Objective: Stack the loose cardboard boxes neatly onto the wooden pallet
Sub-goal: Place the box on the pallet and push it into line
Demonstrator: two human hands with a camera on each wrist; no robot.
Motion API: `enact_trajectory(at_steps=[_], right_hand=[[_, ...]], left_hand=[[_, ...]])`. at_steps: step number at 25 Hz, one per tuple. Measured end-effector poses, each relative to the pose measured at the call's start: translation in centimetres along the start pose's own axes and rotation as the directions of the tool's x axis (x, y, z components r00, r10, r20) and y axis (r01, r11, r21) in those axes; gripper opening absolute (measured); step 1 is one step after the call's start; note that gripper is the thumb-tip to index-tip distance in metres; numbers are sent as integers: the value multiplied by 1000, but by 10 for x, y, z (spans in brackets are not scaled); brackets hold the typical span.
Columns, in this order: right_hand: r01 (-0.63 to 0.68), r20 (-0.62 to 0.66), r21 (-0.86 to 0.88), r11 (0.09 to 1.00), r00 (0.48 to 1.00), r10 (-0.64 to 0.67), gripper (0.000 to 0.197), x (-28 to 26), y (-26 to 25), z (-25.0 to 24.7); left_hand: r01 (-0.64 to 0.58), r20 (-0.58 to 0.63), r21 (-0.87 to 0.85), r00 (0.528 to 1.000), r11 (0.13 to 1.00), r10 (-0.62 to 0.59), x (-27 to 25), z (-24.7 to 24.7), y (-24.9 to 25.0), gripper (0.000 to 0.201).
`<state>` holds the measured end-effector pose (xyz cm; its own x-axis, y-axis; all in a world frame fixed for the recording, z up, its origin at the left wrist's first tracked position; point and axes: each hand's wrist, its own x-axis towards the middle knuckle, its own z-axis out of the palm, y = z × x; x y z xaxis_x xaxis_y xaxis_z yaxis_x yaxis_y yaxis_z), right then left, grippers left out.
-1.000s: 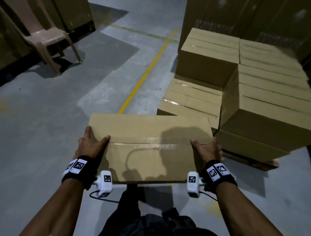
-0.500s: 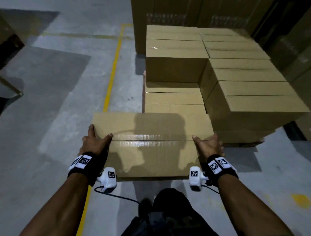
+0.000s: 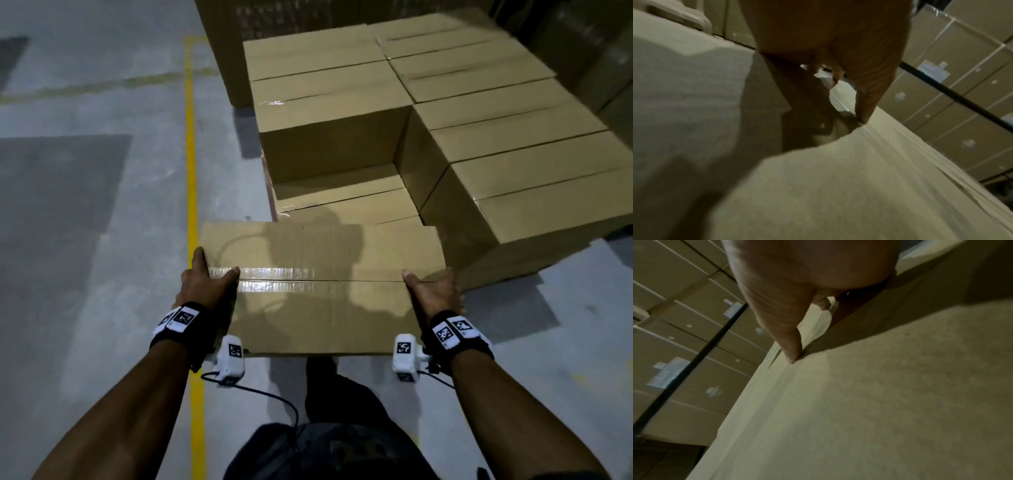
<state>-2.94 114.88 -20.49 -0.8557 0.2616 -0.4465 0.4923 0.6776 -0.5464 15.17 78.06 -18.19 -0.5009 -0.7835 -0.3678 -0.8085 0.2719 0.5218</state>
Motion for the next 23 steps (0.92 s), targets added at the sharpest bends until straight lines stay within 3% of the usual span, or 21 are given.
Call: enact_trajectory(at_steps=[9,14,18,21,23], right_hand=[[-159,-60,1,987,986,158,100,69,-50,31],[-215,-142,-41,976,968,207,103,98,-64,52],[-295,-199,-154,943,944,263,105,102,-77,72],[-364,-234,-238,901,921,310,101,90,-84,76],[-400,-241,-270,876,909,341,91,80,-91,78]], left_hand=[[-119,155,68,982,991,108,123,34,80,102],[-208,246,62,951,976,187,178,64,96,108],[-219,351,160,924,962,152,198,72,94,112],[-357,409,252,882,899,236,207,64,89,113],[-489,441,345,838,801,322,219,59,94,108]])
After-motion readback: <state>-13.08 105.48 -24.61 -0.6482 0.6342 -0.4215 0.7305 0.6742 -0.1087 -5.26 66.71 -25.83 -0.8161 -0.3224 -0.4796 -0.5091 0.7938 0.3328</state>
